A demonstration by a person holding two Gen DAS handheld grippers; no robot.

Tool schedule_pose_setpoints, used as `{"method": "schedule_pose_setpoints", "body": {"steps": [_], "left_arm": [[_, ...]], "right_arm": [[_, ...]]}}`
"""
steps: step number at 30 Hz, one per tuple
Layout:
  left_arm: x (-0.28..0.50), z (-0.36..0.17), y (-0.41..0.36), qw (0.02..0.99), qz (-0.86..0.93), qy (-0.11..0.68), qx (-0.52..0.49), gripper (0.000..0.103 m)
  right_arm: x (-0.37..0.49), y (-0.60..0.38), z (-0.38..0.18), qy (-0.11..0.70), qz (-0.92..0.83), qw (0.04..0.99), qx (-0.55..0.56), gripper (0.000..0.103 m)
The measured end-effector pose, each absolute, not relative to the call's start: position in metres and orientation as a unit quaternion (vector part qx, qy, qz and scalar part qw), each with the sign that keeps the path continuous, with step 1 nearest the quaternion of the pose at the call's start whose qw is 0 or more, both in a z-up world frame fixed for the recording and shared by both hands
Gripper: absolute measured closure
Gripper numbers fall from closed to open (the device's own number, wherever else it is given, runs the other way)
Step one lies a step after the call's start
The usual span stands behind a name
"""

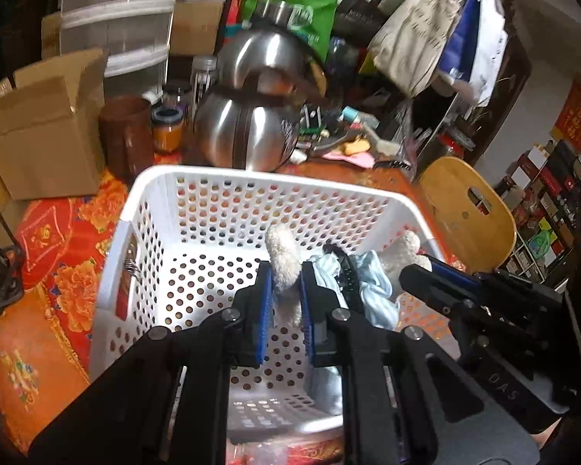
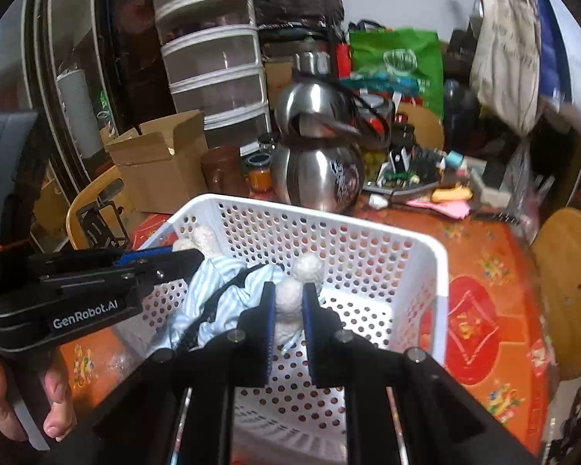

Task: Organize soft objects
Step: 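Lift the cloth bundle with the right tool and lower it into the basket, then open the right tool and withdraw it from the basket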

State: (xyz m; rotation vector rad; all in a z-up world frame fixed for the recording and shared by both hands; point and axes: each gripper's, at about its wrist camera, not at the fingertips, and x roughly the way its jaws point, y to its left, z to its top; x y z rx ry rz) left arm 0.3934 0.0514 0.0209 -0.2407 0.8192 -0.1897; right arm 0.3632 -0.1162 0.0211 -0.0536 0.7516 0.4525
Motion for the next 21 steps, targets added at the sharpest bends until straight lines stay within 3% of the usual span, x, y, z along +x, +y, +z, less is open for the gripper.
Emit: {"method": "schedule_pose_setpoints", "body": {"steps": [8, 9, 11, 12, 13, 14, 16, 18, 21], "left_arm": [[0.429, -0.017, 0.049, 0.89, -0.079, 0.436, -0.111, 0.089], [0.428, -0.019, 0.049, 0.89, -0.077, 0.436, -0.111, 0.085], [0.429, -0.023, 0.049, 0.889, -0.074, 0.437, -0.113, 0.065], [0.426, -0.024, 0.05, 0.89, -0.07, 0.437, -0.111, 0.042], [0.423, -0.025, 0.049, 0.891, -0.063, 0.436, -0.107, 0.028], [0.422, -0.024, 0.051, 0.894, -0.06, 0.431, -0.106, 0.025], [0.413, -0.022, 0.055, 0.901, -0.052, 0.417, -0.106, 0.024], [0.406, -0.015, 0.061, 0.908, -0.05, 0.401, -0.109, 0.022], [0.395, -0.003, 0.068, 0.912, -0.06, 0.388, -0.115, 0.008]], "right_arm": [[0.387, -0.12, -0.012, 0.403, 0.236, 0.884, 0.003, 0.091], [0.388, -0.119, -0.015, 0.41, 0.234, 0.882, -0.002, 0.091], [0.387, -0.117, -0.019, 0.416, 0.228, 0.88, -0.012, 0.091], [0.386, -0.118, -0.02, 0.417, 0.225, 0.881, -0.014, 0.088], [0.385, -0.119, -0.02, 0.415, 0.225, 0.882, -0.012, 0.081], [0.383, -0.122, -0.019, 0.412, 0.225, 0.883, -0.009, 0.076], [0.381, -0.129, -0.015, 0.404, 0.224, 0.887, 0.0, 0.045], [0.377, -0.137, -0.009, 0.394, 0.223, 0.892, 0.003, 0.038], [0.372, -0.15, -0.001, 0.389, 0.231, 0.892, 0.016, 0.034]]}}
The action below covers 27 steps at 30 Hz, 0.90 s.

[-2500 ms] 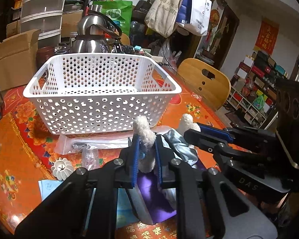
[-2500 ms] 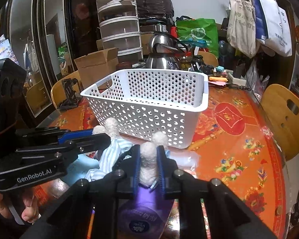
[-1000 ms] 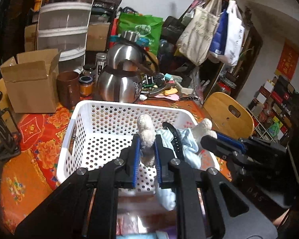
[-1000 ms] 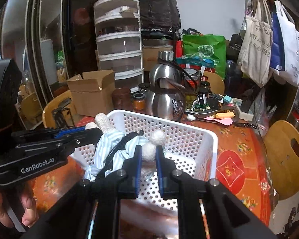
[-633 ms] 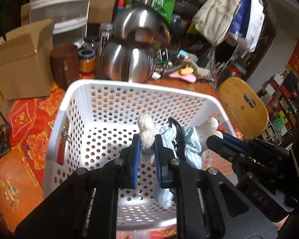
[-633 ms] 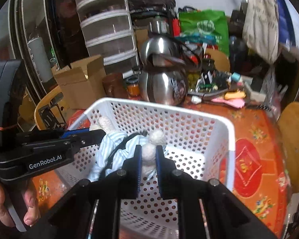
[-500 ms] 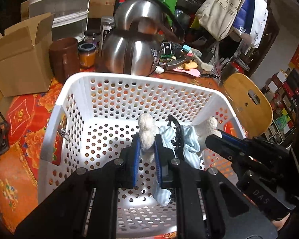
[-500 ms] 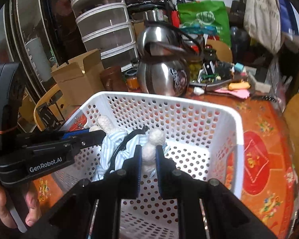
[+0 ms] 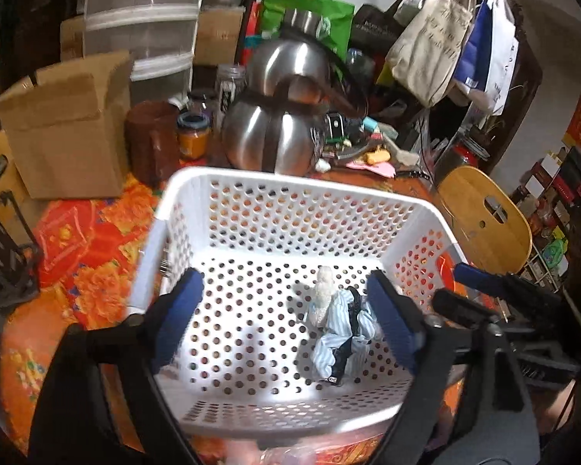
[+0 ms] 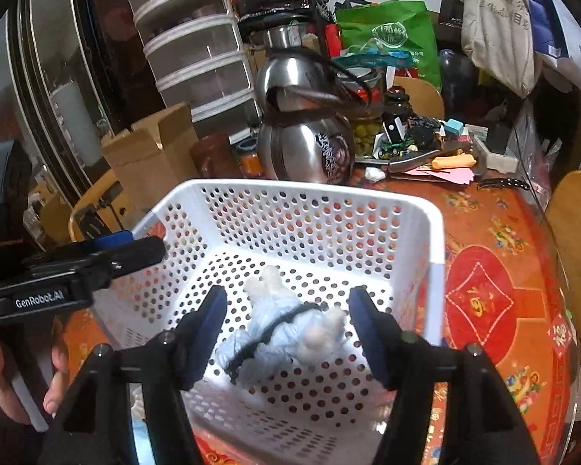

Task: Organize soft objects
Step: 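Open the right tool and withdraw it from the basket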

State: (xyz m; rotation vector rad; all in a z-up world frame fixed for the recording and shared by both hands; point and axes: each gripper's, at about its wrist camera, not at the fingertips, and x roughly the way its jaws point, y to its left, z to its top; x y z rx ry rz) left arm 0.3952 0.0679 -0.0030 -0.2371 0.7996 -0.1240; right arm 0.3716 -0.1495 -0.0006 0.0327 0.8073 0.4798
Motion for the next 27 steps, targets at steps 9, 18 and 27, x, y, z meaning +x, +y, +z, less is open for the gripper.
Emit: {"method": "schedule_pose_setpoints", "body": {"steps": [9, 18, 27], "left_arm": [[0.355, 0.014, 0.079, 0.921, -0.059, 0.373, -0.099, 0.007], [0.281, 0.014, 0.084, 0.924, -0.062, 0.366, -0.093, 0.007], [0.192, -0.01, 0.099, 0.928, -0.052, 0.357, -0.096, 0.007]], "right_arm": [[0.337, -0.17, 0.017, 0.371, 0.22, 0.902, 0.01, 0.024], [0.269, -0.19, 0.018, 0.349, 0.211, 0.913, 0.008, 0.024], [0.197, -0.212, -0.028, 0.368, 0.189, 0.91, 0.015, 0.024]]}}
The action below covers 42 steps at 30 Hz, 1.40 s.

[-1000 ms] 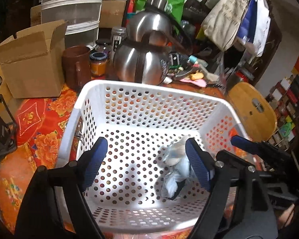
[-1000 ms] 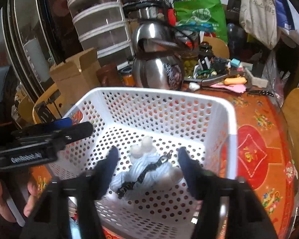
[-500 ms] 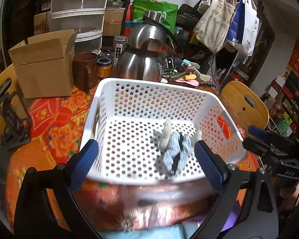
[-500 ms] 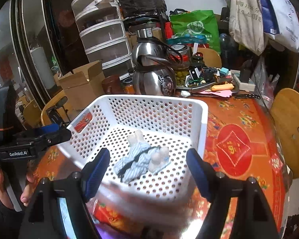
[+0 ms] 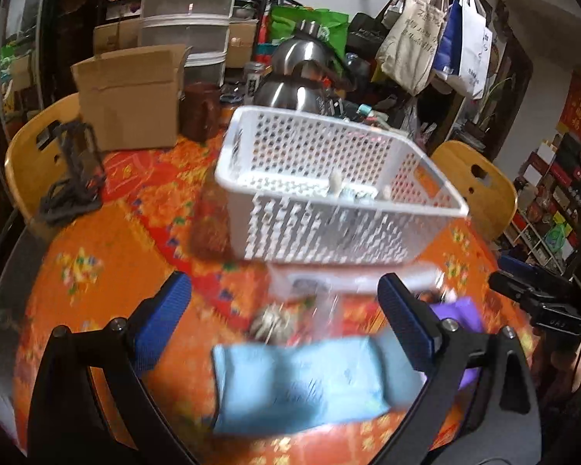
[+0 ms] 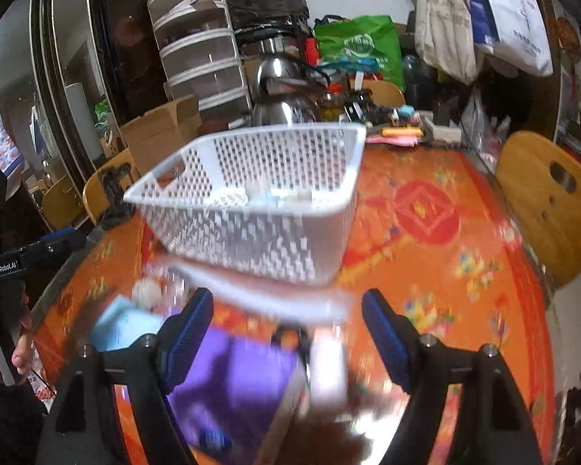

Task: Organize soft objects
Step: 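Open the right tool and withdraw it from the basket, then grasp the purple Vinda tissue pack with the right tool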

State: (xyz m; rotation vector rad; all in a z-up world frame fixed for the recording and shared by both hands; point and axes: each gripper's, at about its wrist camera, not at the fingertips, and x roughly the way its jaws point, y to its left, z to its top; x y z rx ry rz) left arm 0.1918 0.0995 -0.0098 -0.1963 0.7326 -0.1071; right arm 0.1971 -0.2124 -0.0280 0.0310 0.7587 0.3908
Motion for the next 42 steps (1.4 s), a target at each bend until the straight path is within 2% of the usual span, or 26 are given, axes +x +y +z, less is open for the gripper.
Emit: {"method": "schedule_pose_setpoints", "body": {"steps": [15, 36, 38, 42], "left_arm": [[0.122, -0.085, 0.095, 0.914, -0.034, 0.396, -0.084, 0.007], [0.093, -0.082, 0.002, 0.918, -0.096, 0.384, -0.03, 0.007], [0.093, -0.084, -0.003, 0.917, -0.103, 0.384, -0.03, 0.008], [0.091, -0.085, -0.019, 0.921, -0.115, 0.373, -0.016, 0.02]], "right_arm": [[0.129, -0.232, -0.071, 0.383, 0.182, 0.904, 0.053, 0.024], [0.097, -0.219, -0.076, 0.37, 0.238, 0.898, 0.016, 0.024], [0.098, -0.217, -0.076, 0.371, 0.244, 0.896, 0.01, 0.024], [0.103, -0.215, -0.079, 0.373, 0.253, 0.893, 0.005, 0.024]]}}
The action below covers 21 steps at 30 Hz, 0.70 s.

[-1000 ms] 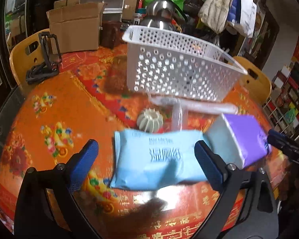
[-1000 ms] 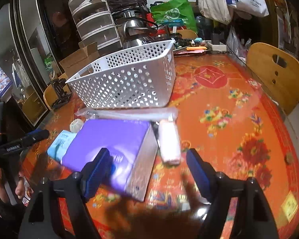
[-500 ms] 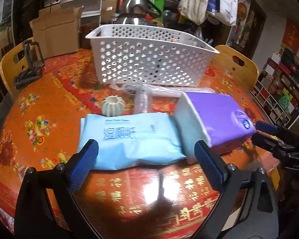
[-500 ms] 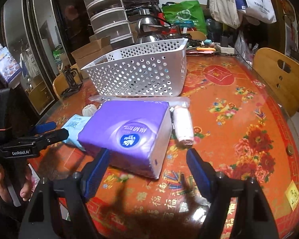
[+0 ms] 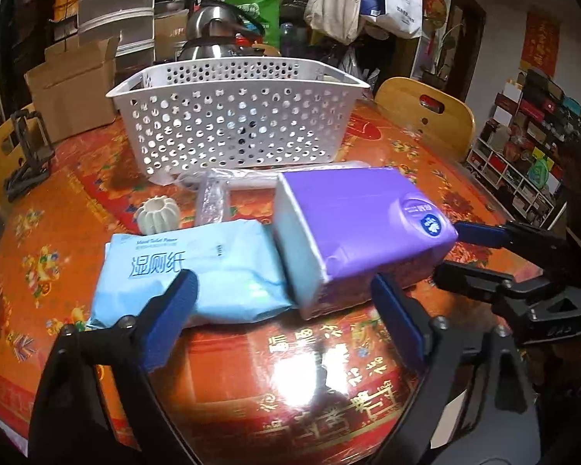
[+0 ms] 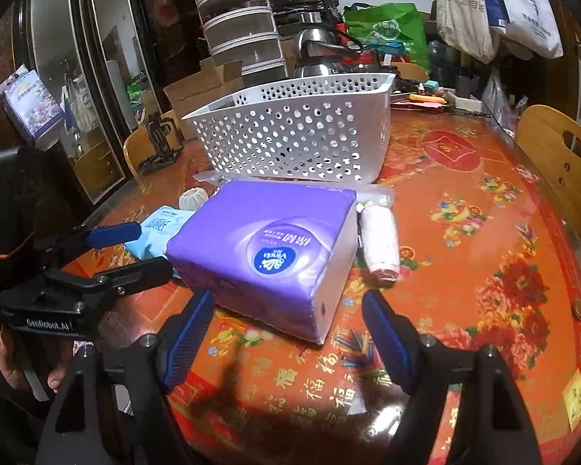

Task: Organize soft objects
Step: 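Grasp the purple Vinda tissue pack with the right tool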

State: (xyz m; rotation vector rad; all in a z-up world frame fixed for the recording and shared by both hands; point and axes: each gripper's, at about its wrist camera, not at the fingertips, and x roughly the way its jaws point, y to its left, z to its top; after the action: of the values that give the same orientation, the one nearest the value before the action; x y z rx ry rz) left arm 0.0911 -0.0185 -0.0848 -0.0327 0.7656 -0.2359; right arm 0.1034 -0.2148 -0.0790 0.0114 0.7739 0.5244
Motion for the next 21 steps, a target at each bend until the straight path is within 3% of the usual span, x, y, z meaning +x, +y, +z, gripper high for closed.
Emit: {"method": "schedule_pose_setpoints", "body": {"steps": [3, 7, 17, 21], "left_arm": [[0.093, -0.087, -0.024, 0.92, -0.117, 0.374, -0.013, 0.032], [0.097, -0.094, -0.024, 0.915, -0.122, 0.385, -0.024, 0.034], [0.098, -0.098, -0.036, 0.914, -0.133, 0.383, -0.017, 0.048], [0.099, -0.098, -0.038, 0.914, -0.14, 0.38, -0.023, 0.063]], "right_arm": [[0.106, -0.215, -0.081, 0.375, 0.256, 0.891, 0.005, 0.031], [0.109, -0.215, -0.084, 0.381, 0.256, 0.888, 0.005, 0.042], [0.112, -0.213, -0.088, 0.385, 0.26, 0.885, 0.01, 0.046], [0.113, -0.21, -0.091, 0.388, 0.266, 0.882, 0.009, 0.053]]}}
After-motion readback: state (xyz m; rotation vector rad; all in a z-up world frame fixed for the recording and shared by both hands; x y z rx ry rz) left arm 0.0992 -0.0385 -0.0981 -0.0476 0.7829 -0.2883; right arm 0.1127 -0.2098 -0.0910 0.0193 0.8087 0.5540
